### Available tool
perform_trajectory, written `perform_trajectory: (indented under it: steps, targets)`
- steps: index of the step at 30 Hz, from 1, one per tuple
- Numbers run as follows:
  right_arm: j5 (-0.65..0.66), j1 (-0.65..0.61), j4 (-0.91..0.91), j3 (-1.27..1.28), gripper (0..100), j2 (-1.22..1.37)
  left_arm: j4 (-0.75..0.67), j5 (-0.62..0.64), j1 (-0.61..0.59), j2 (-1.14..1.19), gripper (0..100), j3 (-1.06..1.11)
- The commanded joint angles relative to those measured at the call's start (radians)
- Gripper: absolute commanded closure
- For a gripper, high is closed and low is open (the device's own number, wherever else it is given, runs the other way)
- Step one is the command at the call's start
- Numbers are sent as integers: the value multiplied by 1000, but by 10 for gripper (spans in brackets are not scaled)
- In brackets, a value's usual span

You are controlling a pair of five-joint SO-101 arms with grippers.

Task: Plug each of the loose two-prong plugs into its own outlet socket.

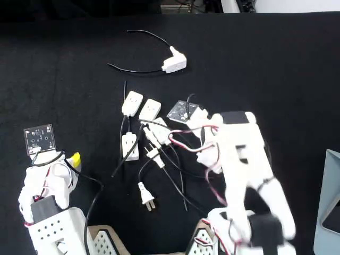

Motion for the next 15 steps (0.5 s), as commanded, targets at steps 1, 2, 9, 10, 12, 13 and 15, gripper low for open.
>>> perform_trajectory:
  steps: [1,2,9,10,12,13,15]
  targets:
    - [-15,-44,78,-15,986,-229,-5,3,8,-9,715,-13]
    - [-46,-58,92,-15,986,-280,-5,6,8,-9,715,-16]
    - [-328,-227,97,-12,986,-561,3,83,31,-11,715,-117]
    - [-364,-262,94,-12,986,-587,3,110,47,-11,715,-137]
    - [-440,-322,64,-8,986,-628,3,150,91,-11,715,-179]
    - [-480,-339,43,-2,986,-648,3,167,119,-11,715,-196]
    - [-540,-356,-15,25,986,-679,3,201,177,-11,715,-223]
